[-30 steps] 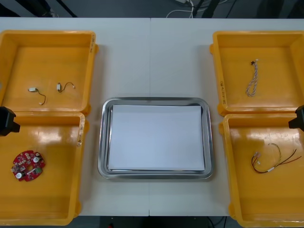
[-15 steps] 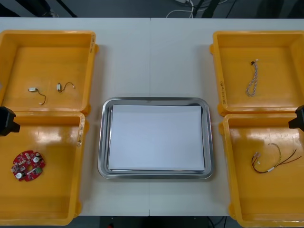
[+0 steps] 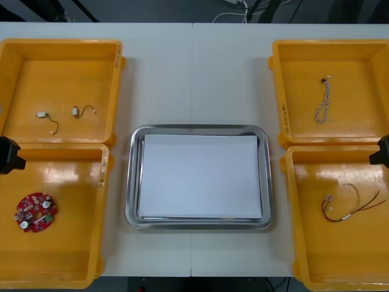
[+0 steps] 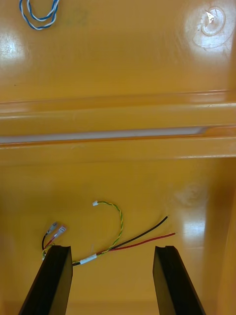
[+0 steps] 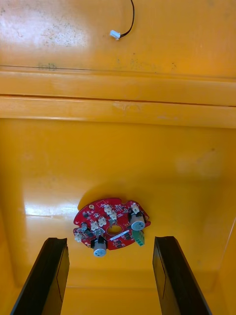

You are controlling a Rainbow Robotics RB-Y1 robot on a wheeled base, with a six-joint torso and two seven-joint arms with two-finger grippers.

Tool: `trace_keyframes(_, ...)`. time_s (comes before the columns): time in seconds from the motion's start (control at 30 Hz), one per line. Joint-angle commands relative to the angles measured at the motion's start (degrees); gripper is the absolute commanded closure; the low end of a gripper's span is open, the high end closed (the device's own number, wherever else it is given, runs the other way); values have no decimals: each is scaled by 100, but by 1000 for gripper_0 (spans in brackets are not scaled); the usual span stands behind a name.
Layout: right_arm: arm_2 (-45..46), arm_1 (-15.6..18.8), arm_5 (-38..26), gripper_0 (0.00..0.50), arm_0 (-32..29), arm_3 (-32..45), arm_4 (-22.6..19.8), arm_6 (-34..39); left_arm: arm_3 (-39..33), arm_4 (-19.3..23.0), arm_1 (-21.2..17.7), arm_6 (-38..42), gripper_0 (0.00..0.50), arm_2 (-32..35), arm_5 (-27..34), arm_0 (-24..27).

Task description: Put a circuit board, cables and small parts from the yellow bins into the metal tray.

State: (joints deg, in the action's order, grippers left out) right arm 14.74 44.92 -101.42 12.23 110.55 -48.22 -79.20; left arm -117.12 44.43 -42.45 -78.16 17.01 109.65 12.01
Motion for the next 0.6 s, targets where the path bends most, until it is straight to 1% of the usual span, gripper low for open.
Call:
trace_keyframes(0.03,-24,-45,-10,25,-54,160,14,-87,-188,40,70,-656,0,171,35,-128)
trace_keyframes(0.6,-24,-45,-10,23,-54,160,14,-87,-188,40,70,-656,0,171,35,-128)
